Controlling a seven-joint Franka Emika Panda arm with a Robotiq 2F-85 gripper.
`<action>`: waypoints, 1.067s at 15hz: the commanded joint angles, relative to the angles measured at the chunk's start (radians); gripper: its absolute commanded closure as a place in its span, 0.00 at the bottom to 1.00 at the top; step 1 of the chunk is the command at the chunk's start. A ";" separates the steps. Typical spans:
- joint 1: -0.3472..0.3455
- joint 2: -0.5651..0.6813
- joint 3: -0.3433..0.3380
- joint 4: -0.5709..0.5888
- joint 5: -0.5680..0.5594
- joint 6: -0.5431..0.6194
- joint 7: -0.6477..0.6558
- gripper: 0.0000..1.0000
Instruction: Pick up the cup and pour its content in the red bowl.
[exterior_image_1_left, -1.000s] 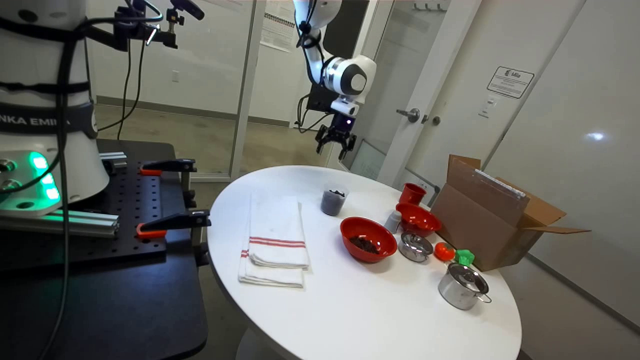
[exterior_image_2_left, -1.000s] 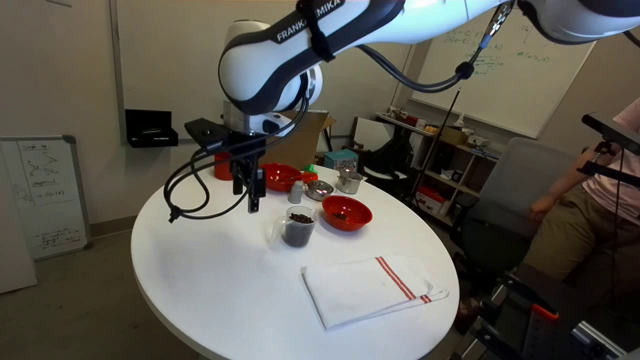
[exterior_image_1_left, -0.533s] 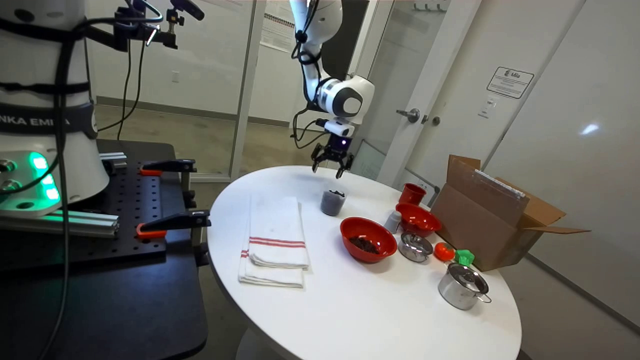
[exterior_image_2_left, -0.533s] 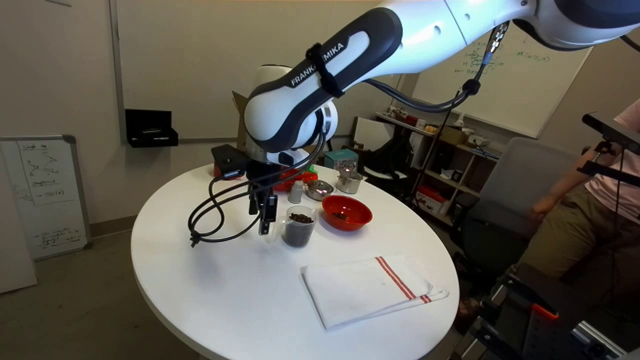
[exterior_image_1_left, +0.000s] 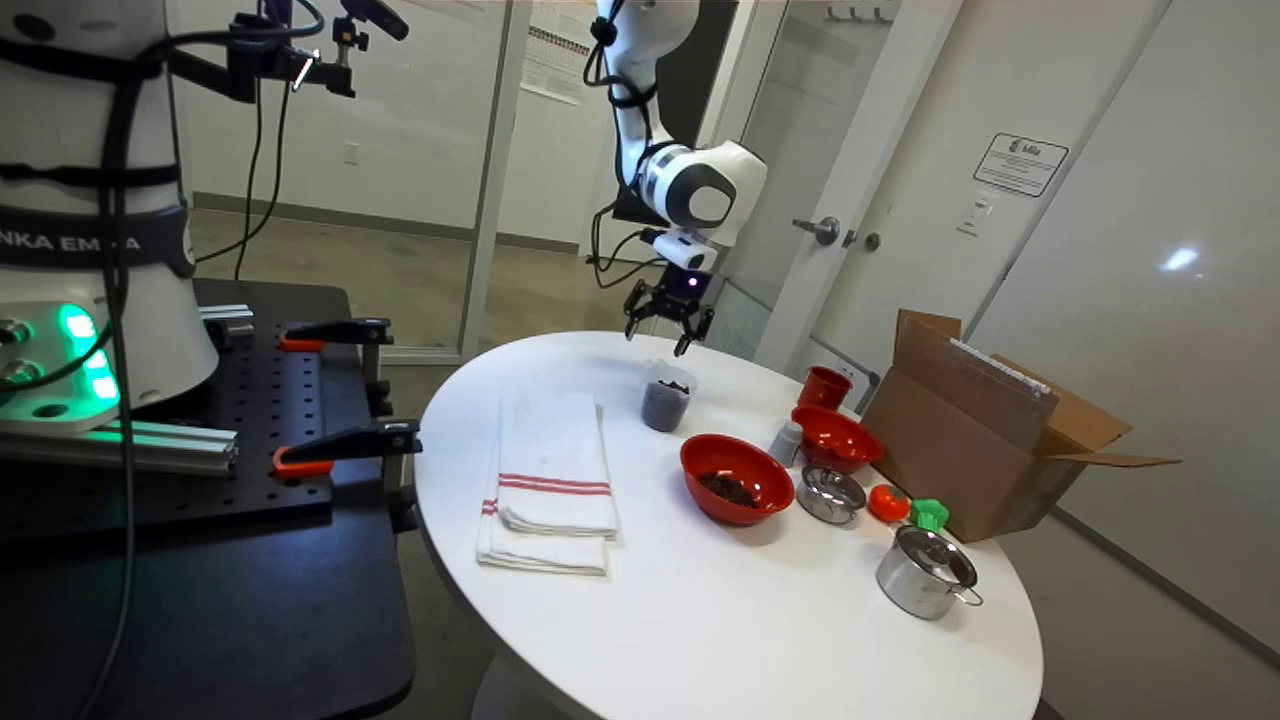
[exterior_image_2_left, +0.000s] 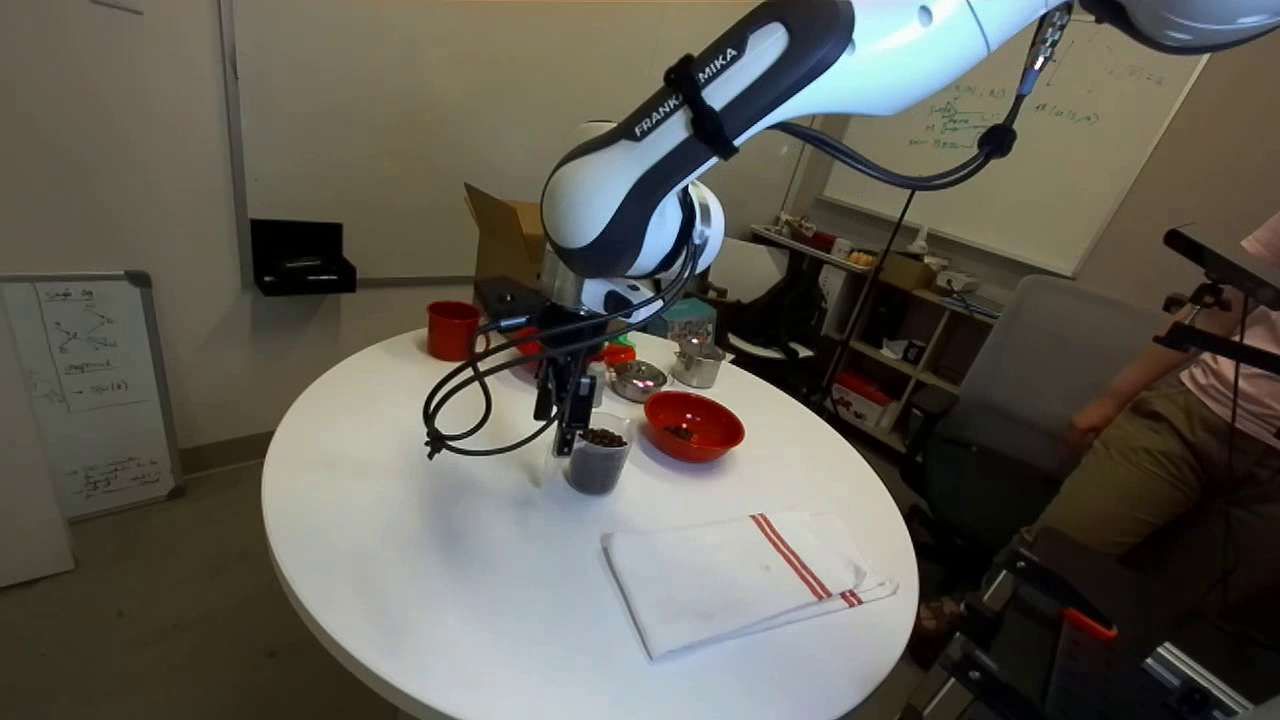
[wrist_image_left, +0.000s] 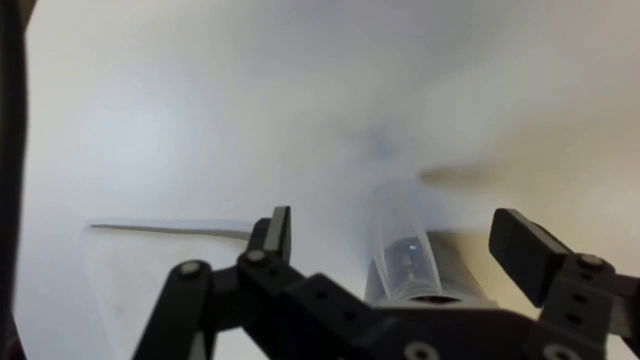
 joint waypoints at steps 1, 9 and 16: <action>-0.023 -0.069 0.020 -0.085 0.027 0.003 -0.094 0.00; -0.003 -0.034 -0.032 -0.074 -0.007 -0.050 -0.111 0.00; 0.003 -0.017 -0.045 -0.017 -0.028 -0.087 -0.163 0.00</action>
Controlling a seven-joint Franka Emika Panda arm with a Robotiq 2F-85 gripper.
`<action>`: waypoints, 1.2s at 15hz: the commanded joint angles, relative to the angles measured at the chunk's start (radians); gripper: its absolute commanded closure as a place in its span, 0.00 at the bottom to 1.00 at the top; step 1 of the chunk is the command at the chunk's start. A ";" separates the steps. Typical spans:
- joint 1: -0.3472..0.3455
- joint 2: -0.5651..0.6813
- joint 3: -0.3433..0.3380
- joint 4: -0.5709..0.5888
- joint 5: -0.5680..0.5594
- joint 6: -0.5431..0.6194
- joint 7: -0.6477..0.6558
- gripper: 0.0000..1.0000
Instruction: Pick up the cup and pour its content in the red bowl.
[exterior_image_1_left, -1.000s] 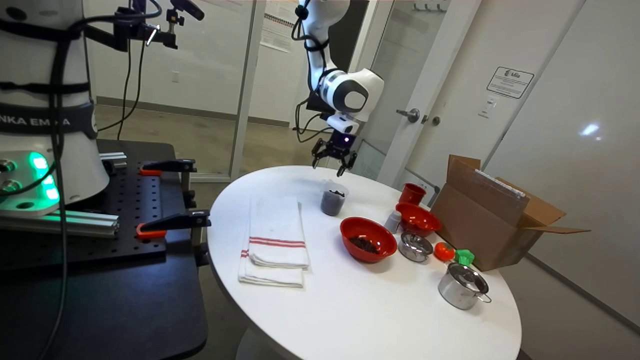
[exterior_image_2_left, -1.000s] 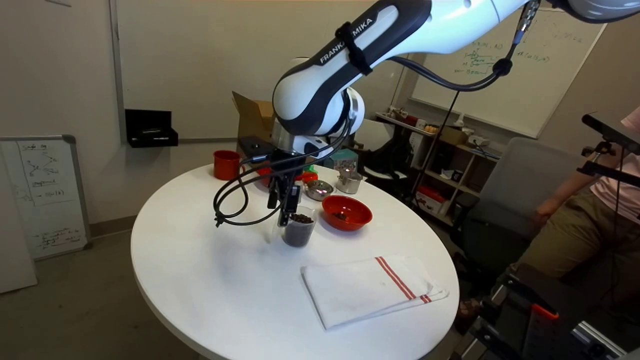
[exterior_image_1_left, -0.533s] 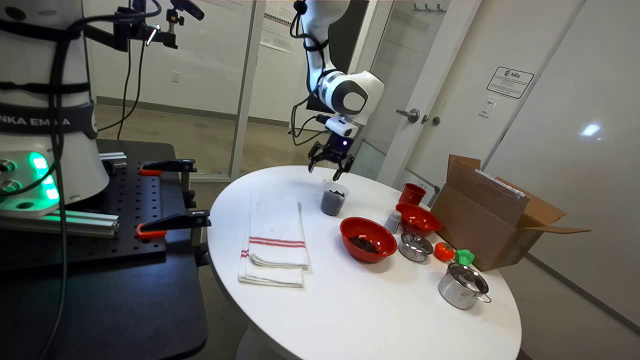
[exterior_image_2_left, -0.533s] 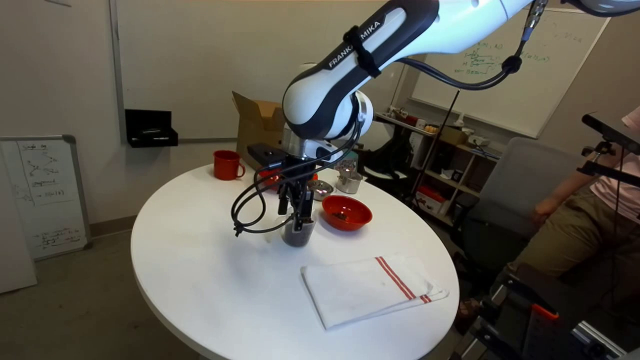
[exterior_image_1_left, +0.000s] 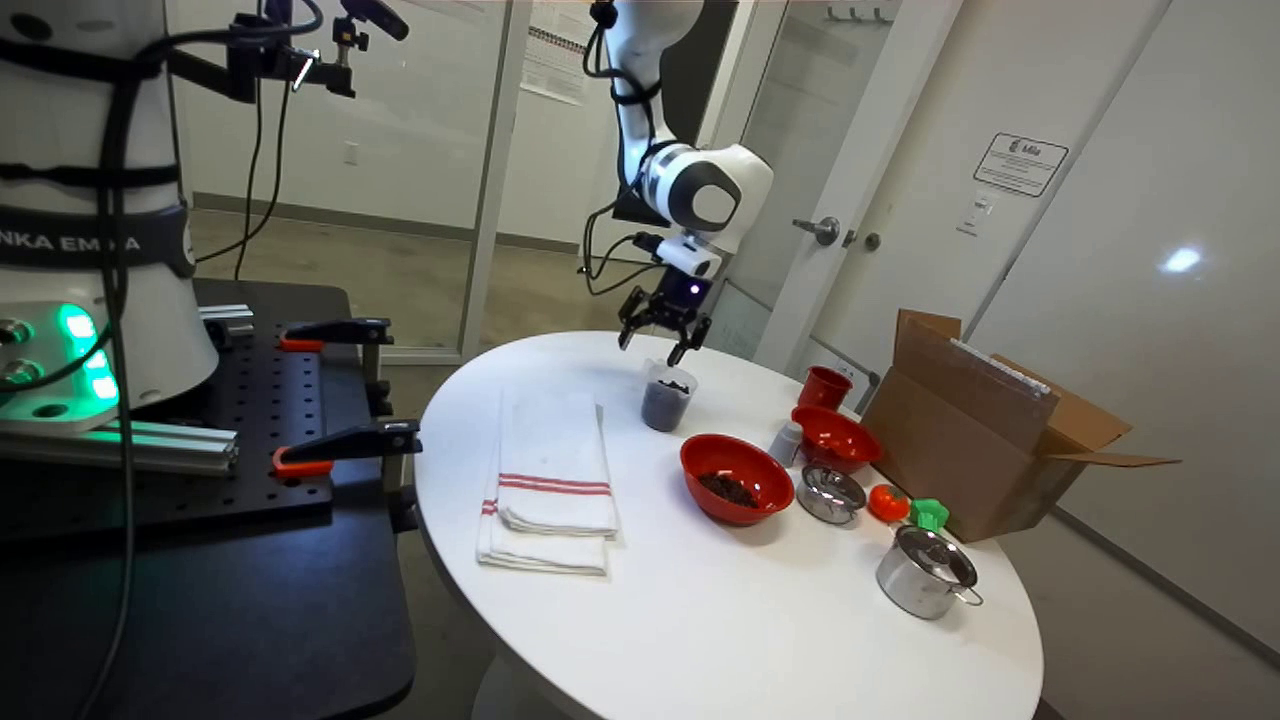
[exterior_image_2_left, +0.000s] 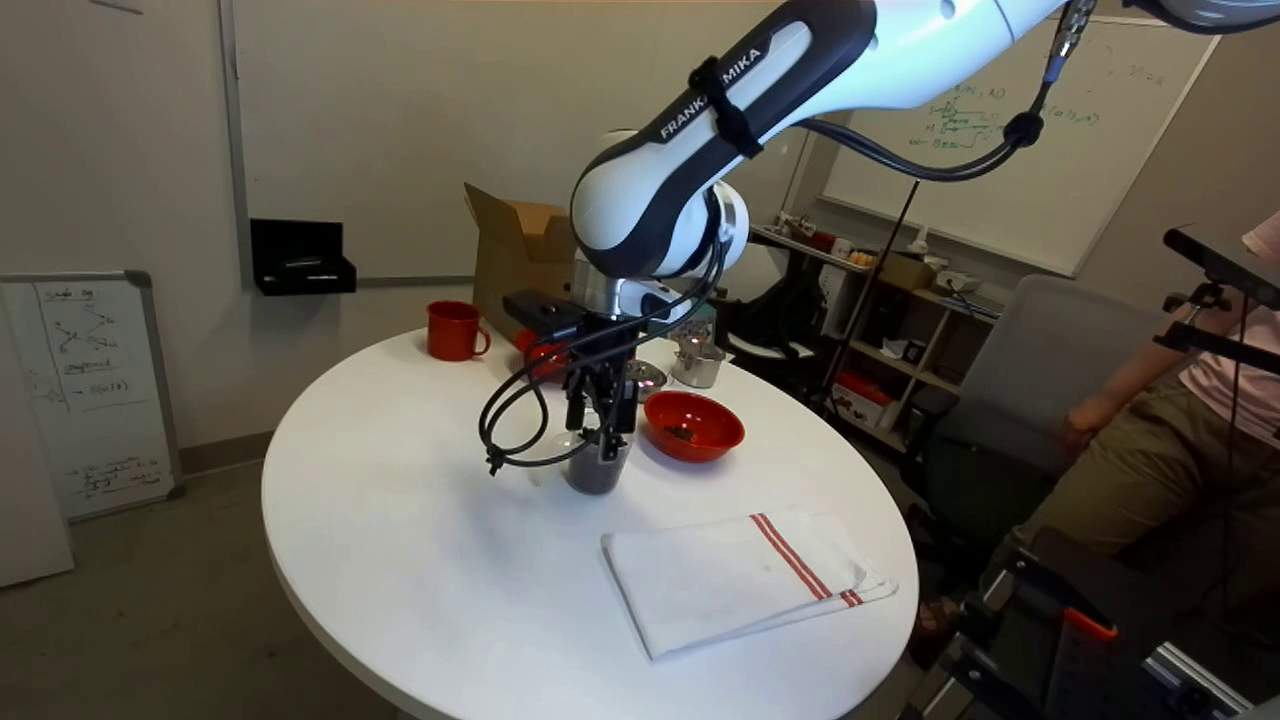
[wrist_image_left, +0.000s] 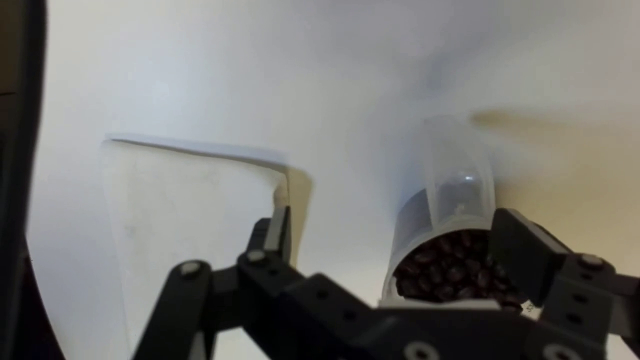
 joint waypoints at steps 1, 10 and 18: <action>0.018 0.030 -0.019 0.069 -0.028 -0.037 -0.038 0.00; 0.026 0.143 -0.012 0.221 -0.035 -0.077 -0.091 0.00; 0.026 0.163 -0.027 0.205 -0.031 -0.062 -0.078 0.62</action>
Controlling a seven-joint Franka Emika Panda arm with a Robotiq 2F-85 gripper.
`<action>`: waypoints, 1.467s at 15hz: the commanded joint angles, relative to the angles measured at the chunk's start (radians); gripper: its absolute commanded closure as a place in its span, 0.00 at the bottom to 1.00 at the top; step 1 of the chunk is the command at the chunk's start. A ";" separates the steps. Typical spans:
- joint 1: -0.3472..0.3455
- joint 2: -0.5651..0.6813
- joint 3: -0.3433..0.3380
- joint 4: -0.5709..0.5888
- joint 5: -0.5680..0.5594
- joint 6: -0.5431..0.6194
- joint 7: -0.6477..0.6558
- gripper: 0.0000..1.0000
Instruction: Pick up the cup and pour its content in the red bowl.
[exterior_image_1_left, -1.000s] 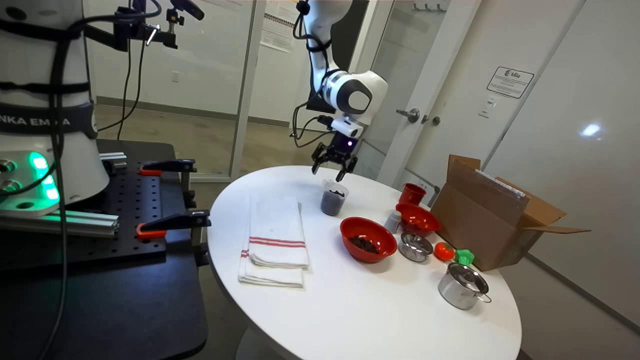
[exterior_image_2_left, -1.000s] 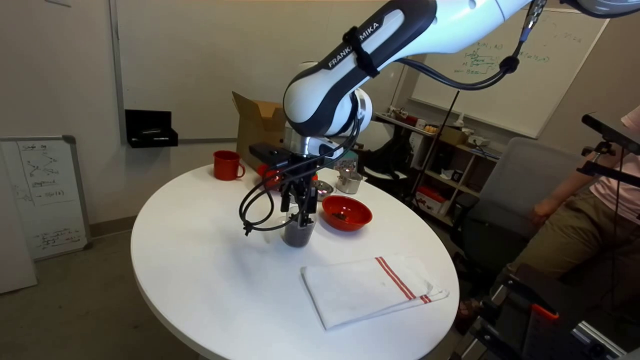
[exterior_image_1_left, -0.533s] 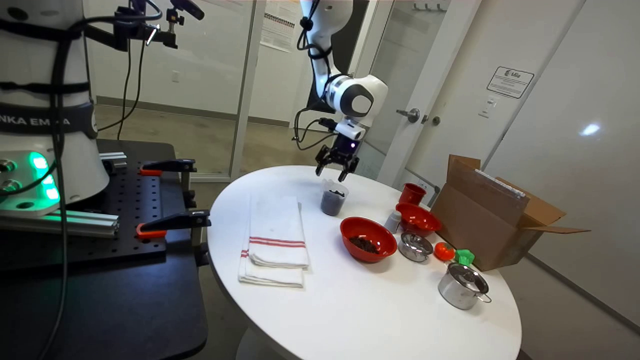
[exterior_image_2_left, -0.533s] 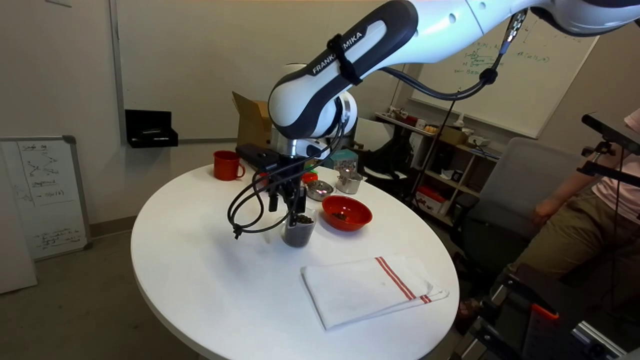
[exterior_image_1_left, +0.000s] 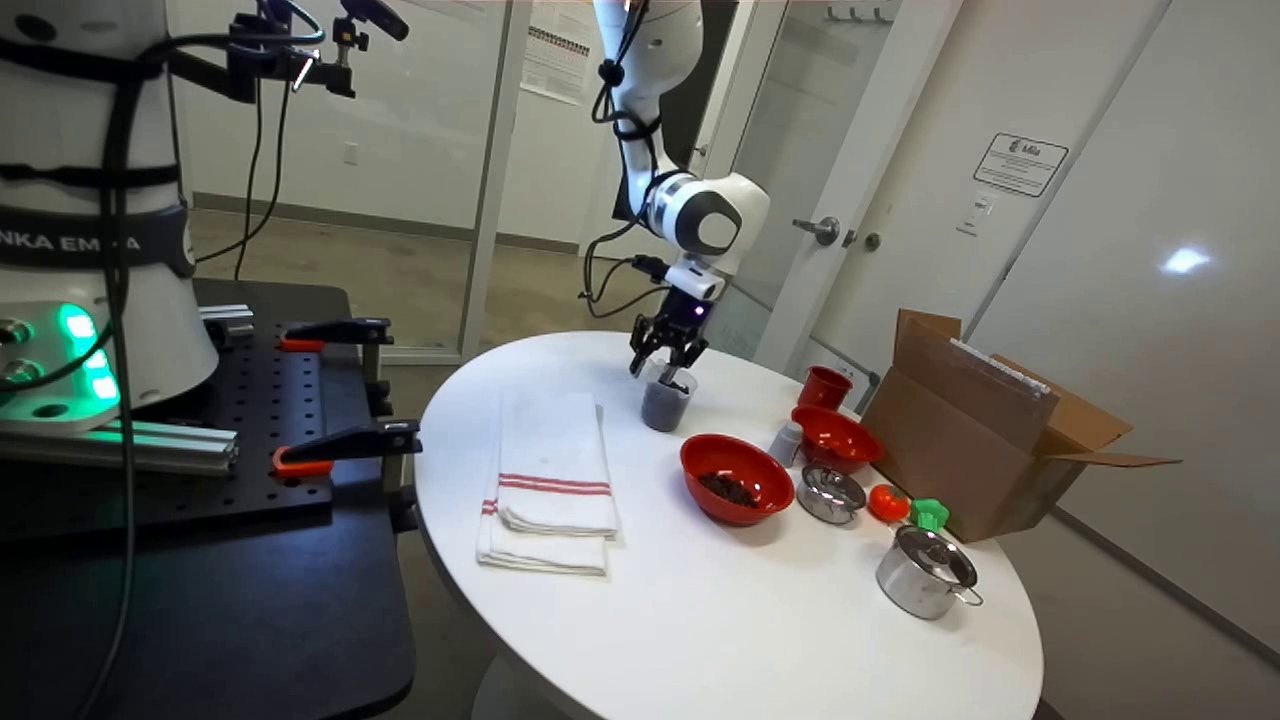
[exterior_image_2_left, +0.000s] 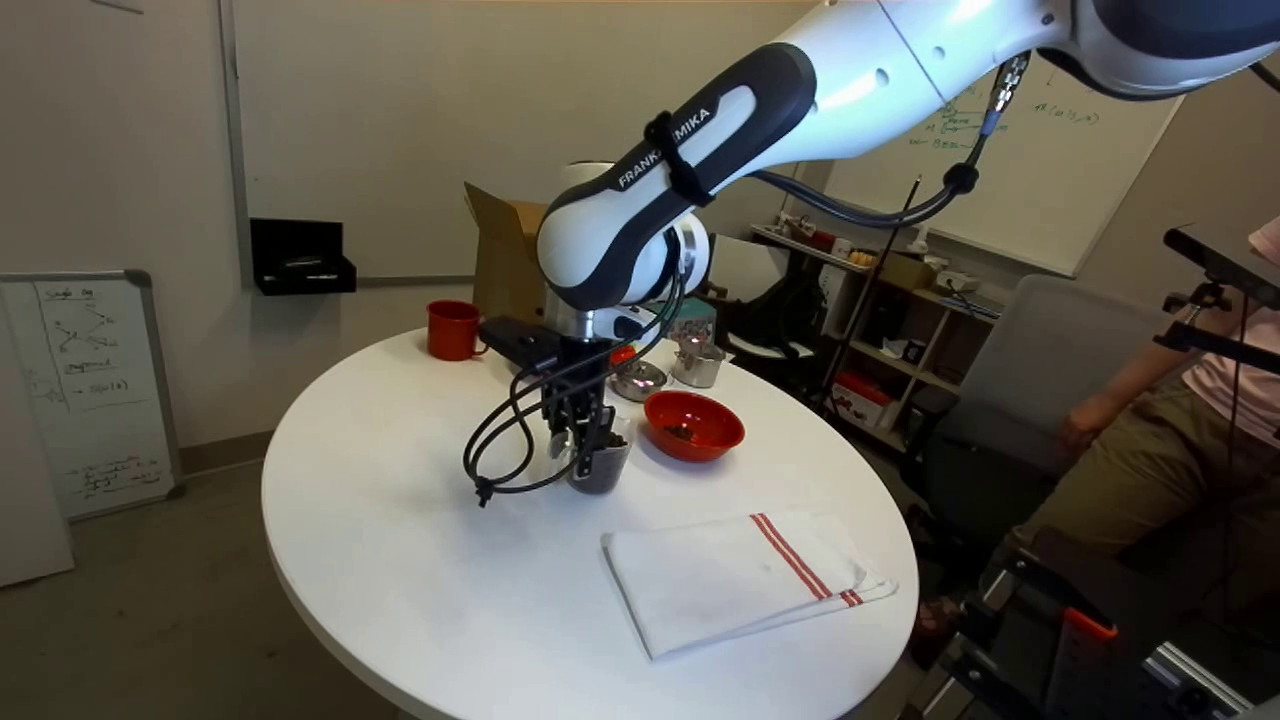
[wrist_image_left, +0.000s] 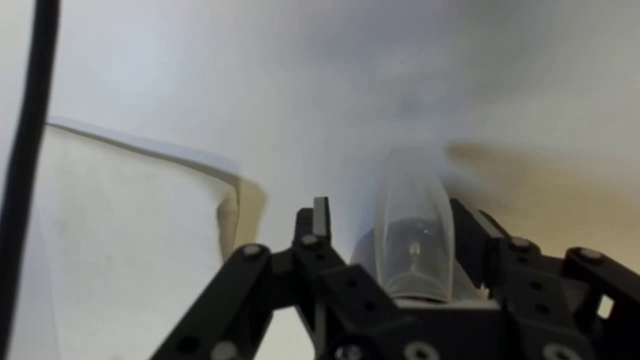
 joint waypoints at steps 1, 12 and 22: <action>0.005 0.009 -0.012 0.020 0.003 -0.011 -0.008 0.69; 0.017 -0.035 -0.013 0.013 -0.003 -0.006 -0.009 0.41; 0.012 -0.043 -0.011 0.005 0.003 -0.004 -0.008 0.95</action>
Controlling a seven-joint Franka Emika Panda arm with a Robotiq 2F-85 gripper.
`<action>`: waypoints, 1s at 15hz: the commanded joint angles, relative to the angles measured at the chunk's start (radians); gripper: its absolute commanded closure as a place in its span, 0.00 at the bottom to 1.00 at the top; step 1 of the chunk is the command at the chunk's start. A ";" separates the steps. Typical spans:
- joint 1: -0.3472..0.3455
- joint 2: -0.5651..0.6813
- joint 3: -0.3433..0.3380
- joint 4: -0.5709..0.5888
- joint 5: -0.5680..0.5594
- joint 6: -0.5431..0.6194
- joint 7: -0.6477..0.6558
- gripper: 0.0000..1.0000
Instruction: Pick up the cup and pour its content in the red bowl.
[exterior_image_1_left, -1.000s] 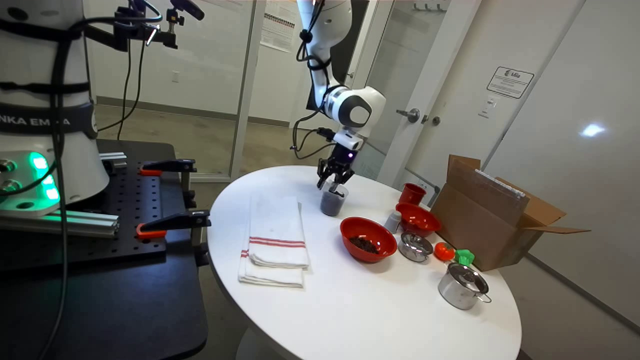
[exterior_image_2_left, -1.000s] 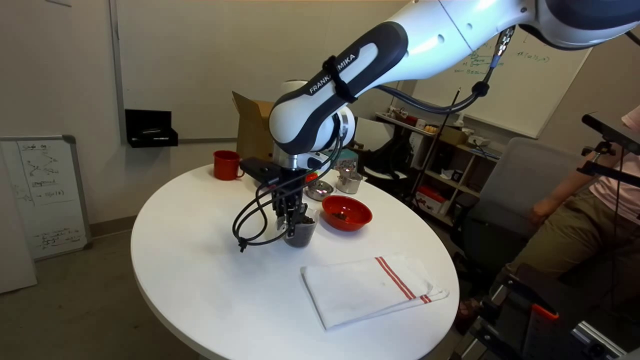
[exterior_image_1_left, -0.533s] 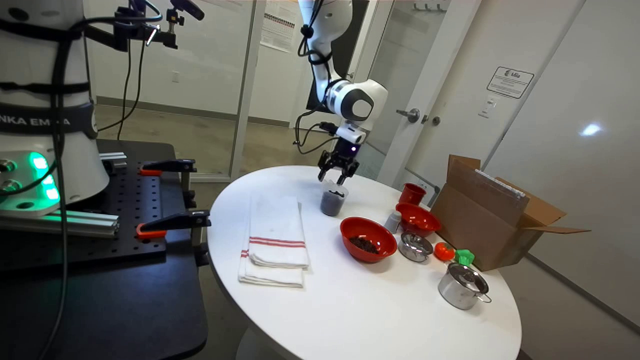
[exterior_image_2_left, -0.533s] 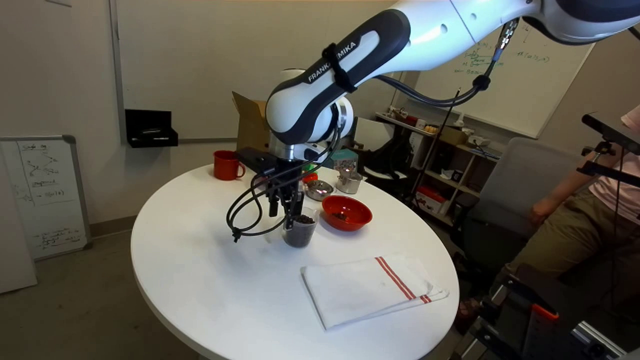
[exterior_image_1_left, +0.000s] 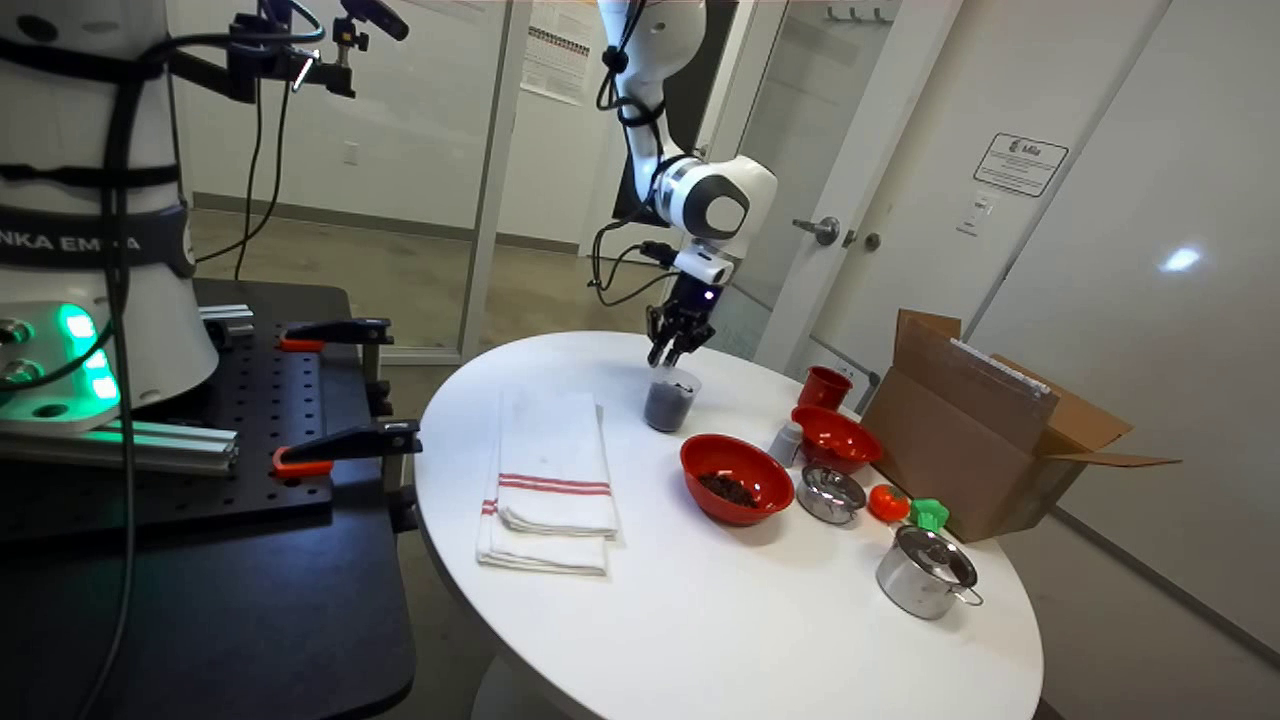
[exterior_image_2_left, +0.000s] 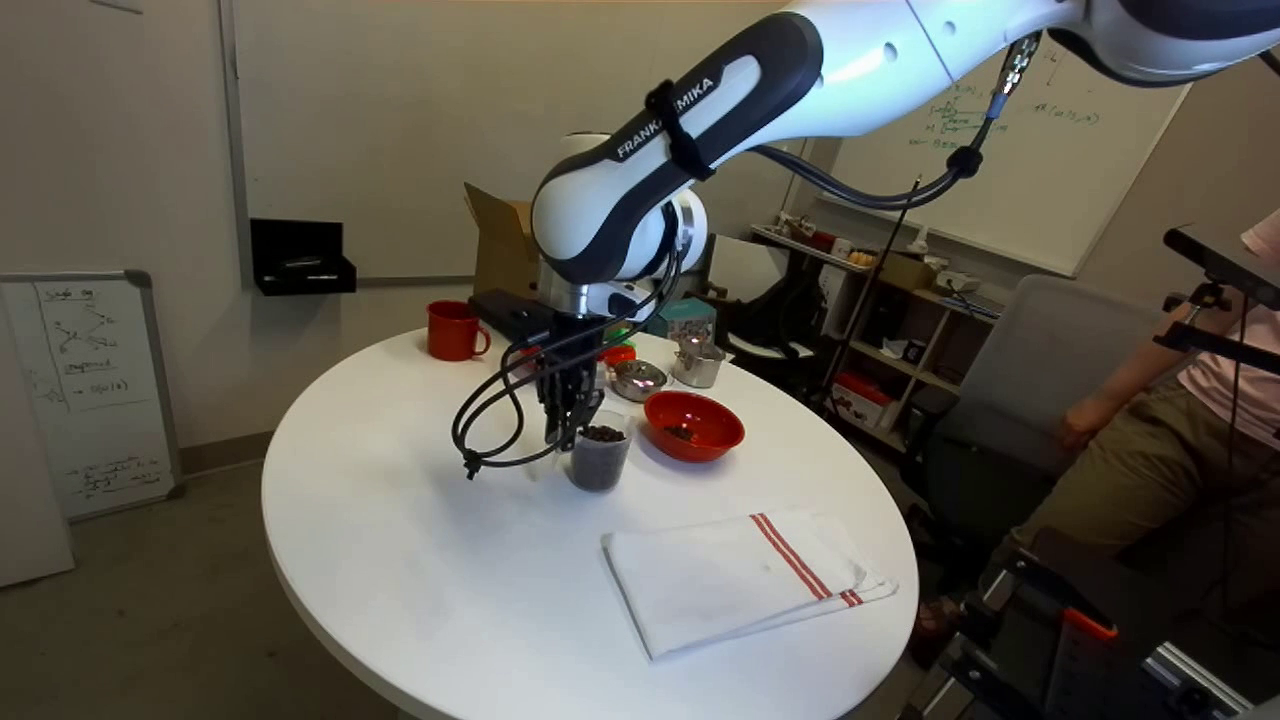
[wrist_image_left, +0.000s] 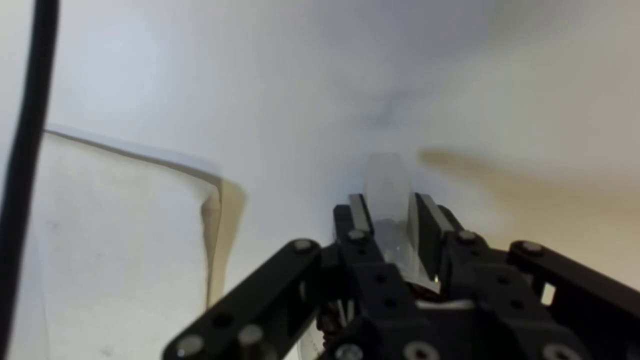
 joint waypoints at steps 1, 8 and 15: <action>0.005 -0.017 -0.007 -0.013 0.003 -0.005 -0.004 0.93; -0.009 -0.110 0.002 -0.089 0.054 0.058 0.041 0.93; -0.086 -0.258 0.033 -0.320 0.181 0.226 -0.001 0.93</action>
